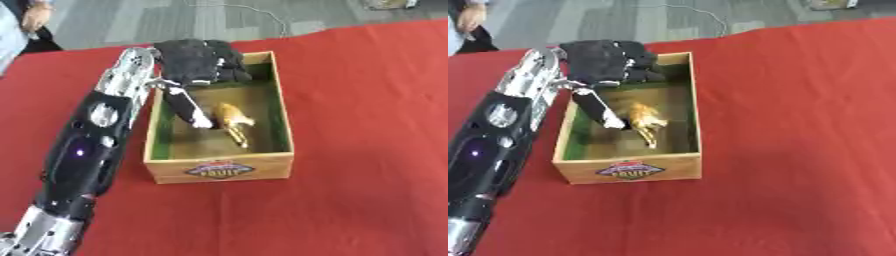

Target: Pick up objects on the table and place them in the box.

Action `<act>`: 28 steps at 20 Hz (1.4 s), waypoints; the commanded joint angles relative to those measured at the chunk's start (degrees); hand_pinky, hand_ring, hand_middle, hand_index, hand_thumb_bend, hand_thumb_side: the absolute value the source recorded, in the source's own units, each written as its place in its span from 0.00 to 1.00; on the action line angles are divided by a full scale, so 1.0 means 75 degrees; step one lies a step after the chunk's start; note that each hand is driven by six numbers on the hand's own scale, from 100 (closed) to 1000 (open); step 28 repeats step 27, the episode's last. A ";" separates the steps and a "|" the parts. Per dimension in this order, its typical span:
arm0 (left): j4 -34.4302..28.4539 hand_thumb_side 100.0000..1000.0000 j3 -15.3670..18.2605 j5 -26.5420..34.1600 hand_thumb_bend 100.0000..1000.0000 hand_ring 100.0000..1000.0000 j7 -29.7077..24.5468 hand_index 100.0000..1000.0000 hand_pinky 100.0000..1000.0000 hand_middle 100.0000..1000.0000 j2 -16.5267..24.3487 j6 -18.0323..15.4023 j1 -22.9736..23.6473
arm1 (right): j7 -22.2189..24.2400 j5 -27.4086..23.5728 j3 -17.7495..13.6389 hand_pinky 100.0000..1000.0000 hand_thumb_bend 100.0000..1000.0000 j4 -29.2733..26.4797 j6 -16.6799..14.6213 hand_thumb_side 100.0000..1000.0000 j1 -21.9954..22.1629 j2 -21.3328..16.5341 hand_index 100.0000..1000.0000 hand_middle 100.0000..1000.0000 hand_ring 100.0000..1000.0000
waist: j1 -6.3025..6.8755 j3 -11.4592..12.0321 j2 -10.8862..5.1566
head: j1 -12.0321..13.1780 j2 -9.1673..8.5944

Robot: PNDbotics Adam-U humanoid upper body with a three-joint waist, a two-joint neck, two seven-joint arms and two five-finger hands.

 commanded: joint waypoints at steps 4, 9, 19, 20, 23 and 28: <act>-0.0945 0.90 0.0119 0.0952 0.48 0.98 -0.0246 1.00 0.99 0.88 0.0405 0.0607 -0.0064 | 0.0002 -0.0025 -0.0044 0.86 0.00 -0.0071 -0.0003 0.35 -0.0041 -0.0105 0.74 0.35 0.52 | -0.0080 0.0061 -0.0191 | -0.0055 0.0027; -0.1466 0.70 0.0228 0.1397 0.16 0.96 -0.0545 1.00 0.97 0.86 0.0613 0.0763 -0.0012 | 0.0002 -0.0020 -0.0041 0.86 0.00 -0.0071 -0.0018 0.35 -0.0008 -0.0115 0.74 0.35 0.52 | -0.0091 0.0138 -0.0207 | -0.0159 0.0067; -0.2603 0.47 0.0634 0.4886 0.00 0.79 0.2012 0.94 0.81 0.74 0.1289 0.3193 0.0649 | -0.0145 0.0026 -0.0117 0.86 0.00 -0.0071 -0.0091 0.34 0.0058 -0.0210 0.73 0.36 0.51 | -0.0124 0.0430 -0.0239 | -0.0523 0.0217; -0.2647 0.47 0.0631 0.5422 0.00 0.78 0.2205 0.94 0.81 0.73 0.1367 0.3354 0.0734 | -0.0161 0.0032 -0.0126 0.86 0.00 -0.0071 -0.0103 0.34 0.0069 -0.0218 0.73 0.36 0.51 | -0.0131 0.0457 -0.0242 | -0.0556 0.0225; -0.2849 0.51 0.0708 0.7139 0.00 0.74 0.2581 0.95 0.77 0.70 0.1603 0.3719 0.1016 | -0.0218 0.0045 -0.0157 0.85 0.00 -0.0071 -0.0137 0.34 0.0101 -0.0236 0.73 0.36 0.51 | -0.0169 0.0557 -0.0254 | -0.0664 0.0259; -0.3378 0.55 0.0923 0.9000 0.00 0.72 0.2888 0.94 0.75 0.68 0.1880 0.4123 0.1493 | -0.0293 0.0047 -0.0202 0.85 0.00 -0.0071 -0.0187 0.34 0.0135 -0.0251 0.73 0.36 0.51 | -0.0240 0.0692 -0.0276 | -0.0754 0.0244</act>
